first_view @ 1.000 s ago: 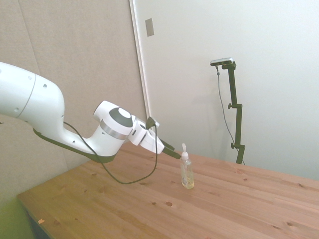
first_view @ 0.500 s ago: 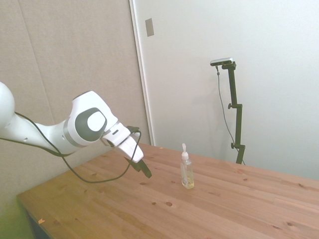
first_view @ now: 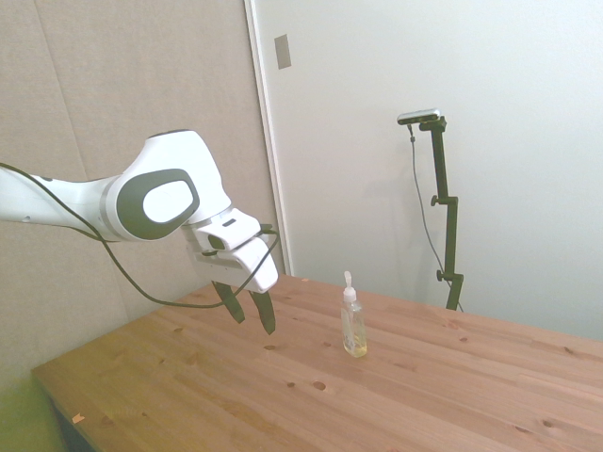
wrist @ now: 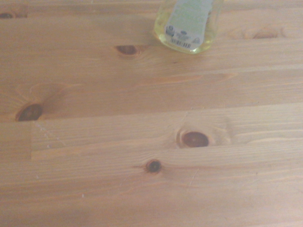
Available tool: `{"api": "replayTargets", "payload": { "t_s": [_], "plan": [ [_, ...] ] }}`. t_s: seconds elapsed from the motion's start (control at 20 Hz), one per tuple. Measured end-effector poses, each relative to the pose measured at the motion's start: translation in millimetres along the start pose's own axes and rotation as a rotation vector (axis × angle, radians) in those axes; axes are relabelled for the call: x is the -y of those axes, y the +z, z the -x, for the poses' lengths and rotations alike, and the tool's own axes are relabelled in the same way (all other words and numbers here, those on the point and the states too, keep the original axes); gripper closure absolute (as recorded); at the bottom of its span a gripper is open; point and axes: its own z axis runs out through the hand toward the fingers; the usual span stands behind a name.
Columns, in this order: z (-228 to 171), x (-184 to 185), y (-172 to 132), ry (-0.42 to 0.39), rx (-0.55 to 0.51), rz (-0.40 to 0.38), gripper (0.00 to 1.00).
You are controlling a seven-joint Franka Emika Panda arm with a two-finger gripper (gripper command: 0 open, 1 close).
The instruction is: Stand the sanitizer
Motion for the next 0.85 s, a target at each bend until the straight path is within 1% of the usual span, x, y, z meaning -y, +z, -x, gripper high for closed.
{"api": "replayTargets", "payload": {
  "t_s": [0.15,0.3,0.55,0.7,0.85],
  "plan": [
    [3,-10,5,-0.005,0.011,0.016,0.0],
    [7,-26,6,-0.01,0.03,0.012,0.0],
    [18,-42,3,-0.059,0.074,-0.052,0.0],
    [21,-41,4,-0.087,0.103,-0.09,0.0],
    [24,-36,5,-0.094,0.119,-0.107,0.0]
  ]
}}
